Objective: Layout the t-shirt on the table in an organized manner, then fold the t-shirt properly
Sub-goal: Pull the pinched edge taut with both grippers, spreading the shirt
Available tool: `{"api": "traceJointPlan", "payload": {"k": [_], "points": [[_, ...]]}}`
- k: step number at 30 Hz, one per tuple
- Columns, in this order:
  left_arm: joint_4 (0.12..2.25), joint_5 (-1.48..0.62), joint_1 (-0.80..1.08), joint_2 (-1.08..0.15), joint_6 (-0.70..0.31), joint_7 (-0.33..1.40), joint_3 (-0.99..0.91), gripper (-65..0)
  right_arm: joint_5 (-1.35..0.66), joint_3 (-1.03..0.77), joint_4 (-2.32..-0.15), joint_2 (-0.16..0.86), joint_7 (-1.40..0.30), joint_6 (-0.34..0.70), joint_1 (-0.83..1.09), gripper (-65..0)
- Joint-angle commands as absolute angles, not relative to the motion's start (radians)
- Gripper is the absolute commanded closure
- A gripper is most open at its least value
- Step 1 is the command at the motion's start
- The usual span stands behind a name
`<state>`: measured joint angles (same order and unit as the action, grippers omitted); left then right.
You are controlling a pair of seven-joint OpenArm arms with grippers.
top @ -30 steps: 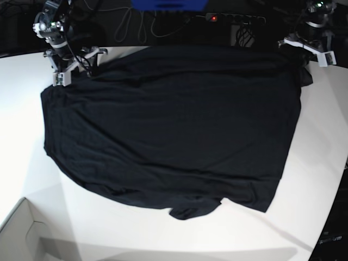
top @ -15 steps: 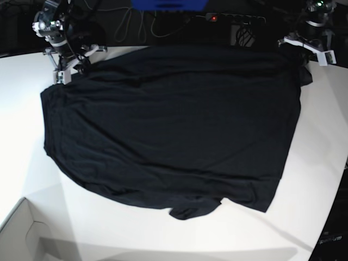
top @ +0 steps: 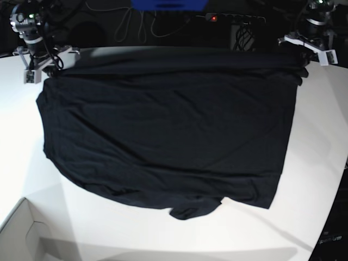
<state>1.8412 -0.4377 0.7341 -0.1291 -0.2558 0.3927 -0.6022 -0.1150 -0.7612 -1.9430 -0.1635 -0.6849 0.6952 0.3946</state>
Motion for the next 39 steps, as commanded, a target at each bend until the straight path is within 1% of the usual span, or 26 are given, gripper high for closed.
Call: {"api": "traceJointPlan", "payload": {"k": [1, 7, 12, 17, 21, 24, 25, 27, 29, 31, 33, 35, 37, 39], "points": [[1.859, -0.443, 0.754, -0.136, -0.255, 0.369, -0.611, 0.0, -0.128, -0.777, -1.962, -0.157, -0.662, 0.698, 0.395, 0.0], [1.923, -0.443, 0.800, -0.136, -0.255, 0.369, -0.608, 0.0, -0.206, -0.822, -1.962, -0.157, -0.662, 0.698, 0.398, 0.0], [1.972, -0.443, 0.840, -0.097, -0.255, 0.369, -0.610, 0.0, -0.213, -0.825, -1.962, -0.157, -0.662, 0.698, 0.401, 0.0], [1.971, -0.443, 0.863, -0.096, -0.255, 0.369, -0.604, 0.0, -0.208, -0.822, -1.962, -0.157, -0.662, 0.698, 0.406, 0.0], [1.968, -0.443, 0.866, -0.096, -0.255, 0.369, -0.604, 0.0, -0.206, -0.776, -1.959, -0.157, -0.662, 0.698, 0.447, 0.0], [1.968, -0.443, 0.866, -0.087, -0.255, 0.369, -0.604, 0.0, -0.205, -0.690, -1.960, -0.157, -0.662, 0.698, 0.492, -0.7], [1.968, -0.443, 0.866, -0.079, -0.255, 0.369, -0.604, 0.0, -0.205, -0.670, -1.960, -0.157, -0.662, 0.698, 0.498, -2.7], [1.971, -0.443, 0.868, -0.071, -0.255, 0.369, -0.605, 0.0, -0.182, -0.630, -1.960, -0.157, -0.662, 0.698, 0.510, -9.1], [1.971, -0.443, 0.868, -0.070, -0.255, 0.369, -0.604, 0.0, -0.128, -0.584, -1.956, -0.157, -0.664, 0.698, 0.510, -16.9], [1.971, -0.443, 0.868, -0.070, -0.255, 0.369, -0.604, 0.0, -0.067, -0.552, -1.954, -0.157, -0.671, 0.698, 0.507, -26.0], [1.969, -0.443, 0.868, -0.070, -0.255, 0.369, -0.604, 0.0, -0.038, -0.533, -1.952, -0.157, -0.700, 0.698, 0.501, -34.9], [1.968, -0.443, 0.868, -0.070, -0.255, 0.369, -0.604, 0.0, -0.035, -0.519, -1.951, -0.157, -0.727, 0.698, 0.493, -42.5], [1.968, -0.443, 0.868, -0.070, -0.255, 0.369, -0.604, 0.0, -0.030, -0.518, -1.940, -0.157, -0.743, 0.698, 0.470, -46.4], [1.968, -0.443, 0.868, -0.070, -0.255, 0.369, -0.604, 0.0, -0.030, -0.521, -1.917, -0.157, -0.754, 0.698, 0.455, -47.9]]}}
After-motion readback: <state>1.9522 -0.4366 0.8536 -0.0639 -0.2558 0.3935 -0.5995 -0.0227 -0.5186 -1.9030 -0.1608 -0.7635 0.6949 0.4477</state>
